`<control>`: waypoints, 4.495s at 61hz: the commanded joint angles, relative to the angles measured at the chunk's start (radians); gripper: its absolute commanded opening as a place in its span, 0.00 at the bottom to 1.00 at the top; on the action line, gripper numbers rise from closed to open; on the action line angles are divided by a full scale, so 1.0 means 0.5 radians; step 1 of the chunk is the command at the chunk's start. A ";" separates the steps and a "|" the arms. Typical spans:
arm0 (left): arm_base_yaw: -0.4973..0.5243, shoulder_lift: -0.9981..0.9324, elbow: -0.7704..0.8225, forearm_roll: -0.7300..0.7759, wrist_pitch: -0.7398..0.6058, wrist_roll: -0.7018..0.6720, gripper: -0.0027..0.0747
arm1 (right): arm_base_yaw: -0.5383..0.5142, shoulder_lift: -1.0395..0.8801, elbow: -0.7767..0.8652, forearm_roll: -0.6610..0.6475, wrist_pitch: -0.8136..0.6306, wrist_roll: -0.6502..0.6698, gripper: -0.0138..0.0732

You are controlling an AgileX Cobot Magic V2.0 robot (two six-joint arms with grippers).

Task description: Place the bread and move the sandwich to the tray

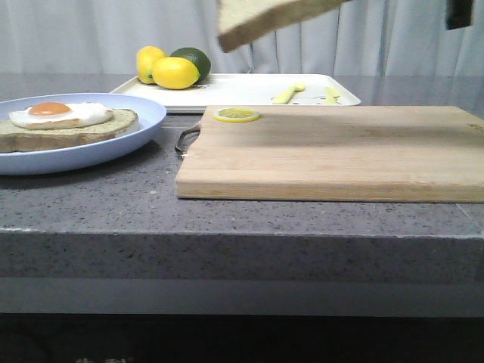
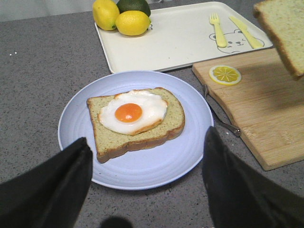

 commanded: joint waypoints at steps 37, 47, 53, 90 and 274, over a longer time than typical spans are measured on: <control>-0.018 0.001 -0.068 0.014 -0.154 -0.003 0.65 | 1.182 0.419 -0.628 0.688 -1.068 0.198 0.29; -0.018 0.001 -0.068 0.014 -0.154 -0.003 0.65 | 1.266 0.548 -0.714 0.688 -1.188 0.319 0.29; -0.018 0.001 -0.068 0.014 -0.154 -0.003 0.65 | 1.300 0.615 -0.753 0.688 -1.229 0.362 0.29; -0.018 0.001 -0.068 0.014 -0.150 -0.003 0.65 | 1.331 0.741 -0.818 0.599 -1.390 0.389 0.48; 1.485 1.811 -0.804 -1.915 0.690 1.293 0.49 | 0.952 -1.913 0.541 -2.702 -0.808 1.085 0.64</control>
